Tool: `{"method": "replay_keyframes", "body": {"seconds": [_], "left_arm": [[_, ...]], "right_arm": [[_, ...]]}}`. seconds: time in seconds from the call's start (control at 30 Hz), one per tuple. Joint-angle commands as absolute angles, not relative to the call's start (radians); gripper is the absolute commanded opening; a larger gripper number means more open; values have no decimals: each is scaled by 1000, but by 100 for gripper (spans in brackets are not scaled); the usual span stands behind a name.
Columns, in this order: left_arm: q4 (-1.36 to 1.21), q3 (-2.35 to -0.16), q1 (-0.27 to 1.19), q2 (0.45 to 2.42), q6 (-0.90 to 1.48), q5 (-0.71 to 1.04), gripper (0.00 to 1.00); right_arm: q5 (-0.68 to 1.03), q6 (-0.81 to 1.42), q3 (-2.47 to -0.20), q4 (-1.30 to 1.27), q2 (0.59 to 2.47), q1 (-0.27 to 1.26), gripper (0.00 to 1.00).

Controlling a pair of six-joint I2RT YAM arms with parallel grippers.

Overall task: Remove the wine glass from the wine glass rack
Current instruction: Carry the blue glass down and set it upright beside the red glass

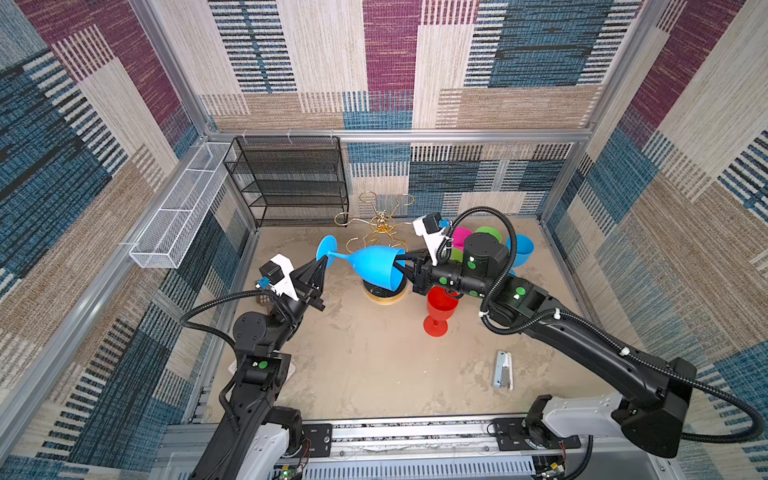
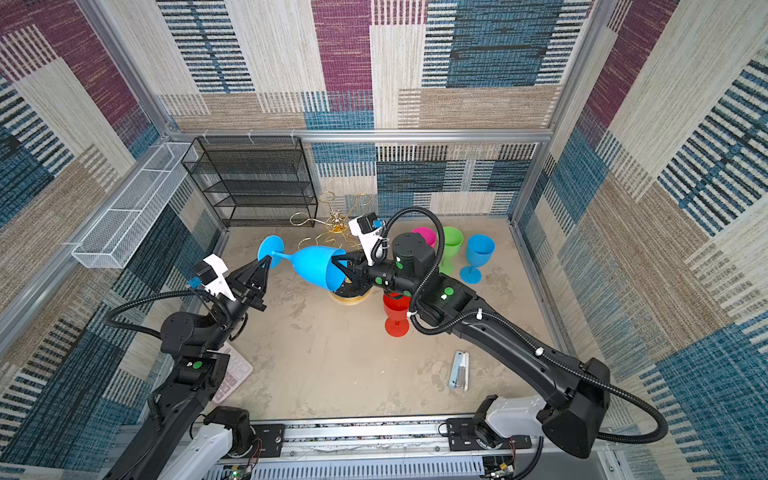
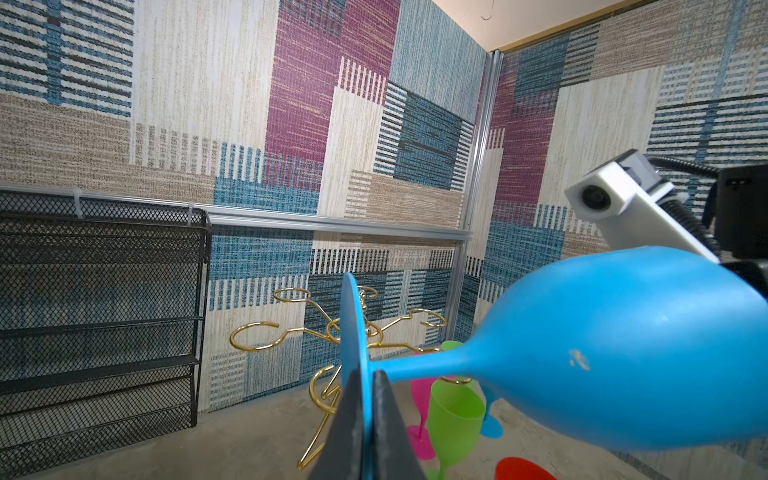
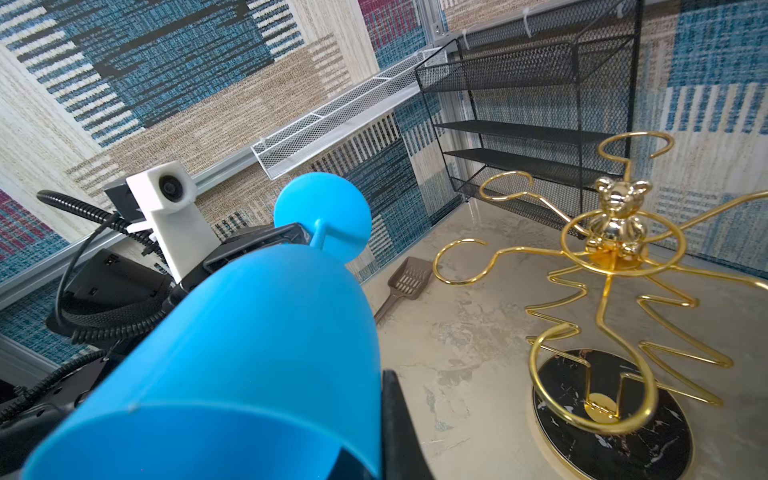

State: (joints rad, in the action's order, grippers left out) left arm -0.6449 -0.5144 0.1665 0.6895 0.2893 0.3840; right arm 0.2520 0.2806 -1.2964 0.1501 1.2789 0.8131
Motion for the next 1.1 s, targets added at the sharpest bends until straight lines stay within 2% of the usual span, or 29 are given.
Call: {"method": "replay_keyframes", "body": {"seconds": [0.0, 0.03, 0.1, 0.13, 0.27, 0.43, 0.67, 0.83, 0.93, 1.07], "left_arm": [[-572, -510, 166, 664, 250, 332, 52], [-549, -507, 166, 651, 243, 305, 71], [-529, -488, 166, 627, 239, 235, 97], [-534, -469, 164, 615, 239, 193, 99], [-469, -427, 154, 594, 242, 31, 99], [-463, -354, 129, 583, 313, -129, 99], [-494, -325, 102, 586, 286, -143, 99], [-503, -335, 95, 598, 148, -162, 99], [-510, -353, 83, 623, 86, -159, 99], [-530, -360, 79, 649, 76, -155, 99]], "right_arm": [[133, 220, -1351, 228, 1243, 813, 0], [103, 201, -1378, 278, 1237, 811, 0], [53, 160, -1424, 370, 1226, 813, 0], [39, 135, -1446, 417, 1223, 813, 0], [-7, 69, -1561, 651, 1256, 817, 0], [-106, 26, -1648, 900, 1336, 914, 0], [-135, 60, -1656, 1071, 1431, 978, 0], [-258, 149, -1749, 1247, 1596, 1010, 0], [-282, 189, -1809, 1339, 1706, 1027, 0], [-272, 196, -1811, 1341, 1777, 1030, 0]]}}
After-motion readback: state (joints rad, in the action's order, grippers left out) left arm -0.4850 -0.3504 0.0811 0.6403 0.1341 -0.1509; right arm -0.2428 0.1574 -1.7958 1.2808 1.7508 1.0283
